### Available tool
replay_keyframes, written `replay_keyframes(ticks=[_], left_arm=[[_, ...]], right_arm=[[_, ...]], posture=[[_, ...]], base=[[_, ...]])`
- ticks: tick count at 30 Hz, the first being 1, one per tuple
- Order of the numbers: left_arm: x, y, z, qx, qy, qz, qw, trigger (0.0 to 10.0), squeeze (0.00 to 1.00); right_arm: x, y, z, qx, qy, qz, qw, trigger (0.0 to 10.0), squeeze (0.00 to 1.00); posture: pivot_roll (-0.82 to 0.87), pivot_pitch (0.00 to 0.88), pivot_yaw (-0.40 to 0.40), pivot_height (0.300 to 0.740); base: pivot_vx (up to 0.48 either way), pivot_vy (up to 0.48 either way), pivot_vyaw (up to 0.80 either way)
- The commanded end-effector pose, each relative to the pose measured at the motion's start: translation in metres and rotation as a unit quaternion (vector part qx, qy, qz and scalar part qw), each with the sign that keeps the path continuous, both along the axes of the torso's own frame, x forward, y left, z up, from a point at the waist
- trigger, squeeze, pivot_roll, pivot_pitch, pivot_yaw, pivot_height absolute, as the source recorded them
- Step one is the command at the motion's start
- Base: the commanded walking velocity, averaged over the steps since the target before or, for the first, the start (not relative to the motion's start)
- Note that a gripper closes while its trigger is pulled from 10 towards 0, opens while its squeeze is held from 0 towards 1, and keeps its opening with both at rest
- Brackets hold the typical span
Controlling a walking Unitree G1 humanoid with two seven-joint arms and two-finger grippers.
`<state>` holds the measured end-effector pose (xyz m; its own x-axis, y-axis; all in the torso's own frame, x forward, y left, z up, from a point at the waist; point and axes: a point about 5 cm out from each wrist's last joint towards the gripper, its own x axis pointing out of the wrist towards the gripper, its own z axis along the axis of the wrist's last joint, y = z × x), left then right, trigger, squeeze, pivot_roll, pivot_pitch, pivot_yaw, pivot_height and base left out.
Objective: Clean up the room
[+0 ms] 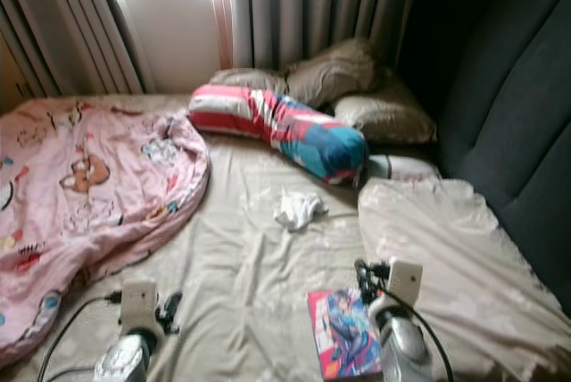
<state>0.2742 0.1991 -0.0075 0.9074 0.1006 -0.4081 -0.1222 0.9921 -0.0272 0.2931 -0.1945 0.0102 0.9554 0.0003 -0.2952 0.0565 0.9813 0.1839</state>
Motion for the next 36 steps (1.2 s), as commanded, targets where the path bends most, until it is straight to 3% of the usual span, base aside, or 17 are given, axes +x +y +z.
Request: replay_keyframes(ticks=[1,3,5,8,12,13,19,24,34,36], left_arm=[[-0.008,0.005,-0.009,0.004,0.027,0.011,1.000,10.0,0.00],[-0.018,0.009,-0.019,0.004,0.059,0.022,0.998,10.0,0.00],[-0.022,0.010,-0.023,0.004,0.070,0.025,0.997,10.0,0.00],[-0.041,0.013,-0.039,0.006,0.122,0.037,0.992,10.0,0.00],[-0.050,0.014,-0.046,0.003,0.146,0.042,0.988,10.0,0.00],[-0.058,0.016,-0.052,0.002,0.170,0.043,0.984,10.0,0.00],[-0.068,0.021,-0.057,0.010,0.196,0.044,0.980,10.0,0.00],[-0.083,0.027,-0.064,0.008,0.221,0.055,0.974,10.0,0.00],[-0.098,0.011,-0.075,0.000,0.248,0.031,0.968,10.0,0.00],[-0.101,0.009,-0.077,0.012,0.259,0.011,0.966,10.0,0.00]], right_arm=[[-0.010,-0.004,-0.012,-0.011,0.041,-0.003,0.999,10.0,0.00],[-0.021,-0.007,-0.026,-0.025,0.090,0.001,0.996,10.0,0.00],[-0.025,-0.008,-0.030,-0.029,0.105,0.004,0.994,10.0,0.00],[-0.053,-0.015,-0.053,-0.060,0.182,0.024,0.981,10.0,0.00],[-0.064,-0.018,-0.060,-0.074,0.208,0.034,0.975,10.0,0.00],[-0.069,-0.021,-0.064,-0.077,0.225,0.035,0.971,10.0,0.00],[-0.073,-0.024,-0.067,-0.072,0.242,0.032,0.967,10.0,0.00],[-0.088,-0.029,-0.075,-0.073,0.273,0.013,0.959,10.0,0.00],[-0.115,-0.041,-0.086,-0.079,0.306,0.002,0.949,10.0,0.00],[-0.133,-0.041,-0.093,-0.085,0.317,-0.001,0.945,10.0,0.00]], posture=[[-0.05,0.000,-0.058,0.740],[-0.04,0.000,-0.071,0.740],[-0.04,0.000,-0.074,0.740],[-0.03,0.000,-0.089,0.740],[-0.04,0.000,-0.078,0.740],[-0.05,0.000,-0.068,0.740],[-0.06,0.000,-0.076,0.740],[-0.08,0.000,-0.062,0.740],[-0.06,0.000,-0.069,0.740],[-0.05,0.000,-0.052,0.740]], base=[[0.000,0.000,0.00],[0.000,0.000,0.00],[0.000,0.000,0.00],[0.000,0.000,0.00],[0.000,0.000,0.00],[0.000,0.000,0.00],[0.000,0.000,0.00],[0.000,0.000,0.00],[0.000,0.000,0.00],[0.000,0.000,0.00]])
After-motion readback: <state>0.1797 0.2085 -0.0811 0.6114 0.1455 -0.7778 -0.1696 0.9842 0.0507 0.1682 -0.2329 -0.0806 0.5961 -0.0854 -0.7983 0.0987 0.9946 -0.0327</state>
